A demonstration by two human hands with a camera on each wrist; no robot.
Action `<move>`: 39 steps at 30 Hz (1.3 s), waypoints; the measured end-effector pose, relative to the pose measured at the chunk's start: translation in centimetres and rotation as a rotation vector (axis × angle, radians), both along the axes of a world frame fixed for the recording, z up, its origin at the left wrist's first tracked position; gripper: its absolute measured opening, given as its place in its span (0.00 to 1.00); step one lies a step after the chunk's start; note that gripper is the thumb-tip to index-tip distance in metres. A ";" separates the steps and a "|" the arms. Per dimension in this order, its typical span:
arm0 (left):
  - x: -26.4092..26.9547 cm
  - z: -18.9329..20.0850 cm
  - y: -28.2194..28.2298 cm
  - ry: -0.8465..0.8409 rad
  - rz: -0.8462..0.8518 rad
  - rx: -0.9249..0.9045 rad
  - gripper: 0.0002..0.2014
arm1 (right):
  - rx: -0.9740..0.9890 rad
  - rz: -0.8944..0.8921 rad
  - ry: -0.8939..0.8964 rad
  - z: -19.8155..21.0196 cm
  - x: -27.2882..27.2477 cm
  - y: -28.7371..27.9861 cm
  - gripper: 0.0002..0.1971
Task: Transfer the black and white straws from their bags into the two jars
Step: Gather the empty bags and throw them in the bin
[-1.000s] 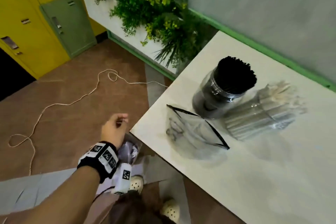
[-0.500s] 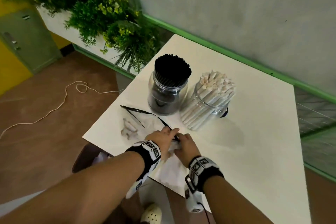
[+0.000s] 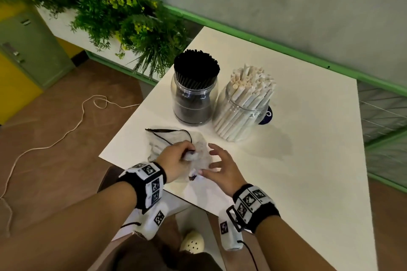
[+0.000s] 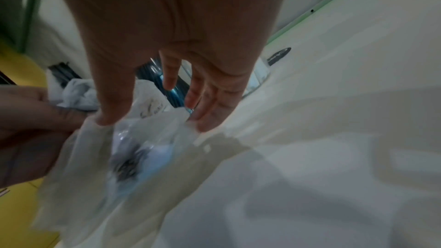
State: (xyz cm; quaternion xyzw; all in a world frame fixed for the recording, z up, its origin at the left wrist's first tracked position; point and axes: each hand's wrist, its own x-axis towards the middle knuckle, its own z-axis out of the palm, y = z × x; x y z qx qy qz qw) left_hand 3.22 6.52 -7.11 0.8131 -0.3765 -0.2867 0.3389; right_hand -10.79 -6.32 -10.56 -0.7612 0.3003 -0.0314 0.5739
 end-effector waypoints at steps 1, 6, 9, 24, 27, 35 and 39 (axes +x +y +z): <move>0.0 0.5 0.1 0.058 0.043 -0.054 0.13 | -0.029 -0.015 -0.025 0.3 -0.7 0.0 0.42; 0.3 3.5 -0.1 0.299 0.066 -0.223 0.16 | 0.008 -0.156 -0.099 1.8 -3.9 -1.1 0.23; 0.4 4.5 -0.3 0.384 0.089 -0.268 0.14 | 0.084 -0.304 -0.193 3.7 -4.8 -2.0 0.07; 6.0 7.4 2.7 0.155 0.293 -0.199 0.22 | -0.154 -0.704 -0.363 11.6 -8.2 -9.2 0.12; 4.8 7.6 1.5 0.284 0.310 -0.211 0.22 | -0.086 -0.750 -0.439 13.3 -7.5 -9.7 0.12; 4.3 1.9 0.5 0.479 0.608 -0.117 0.31 | -0.511 -0.520 -0.382 8.3 -8.4 -2.6 0.17; 3.5 0.5 1.2 0.359 0.668 -0.054 0.39 | -0.584 -0.119 -0.076 3.4 -10.4 1.2 0.34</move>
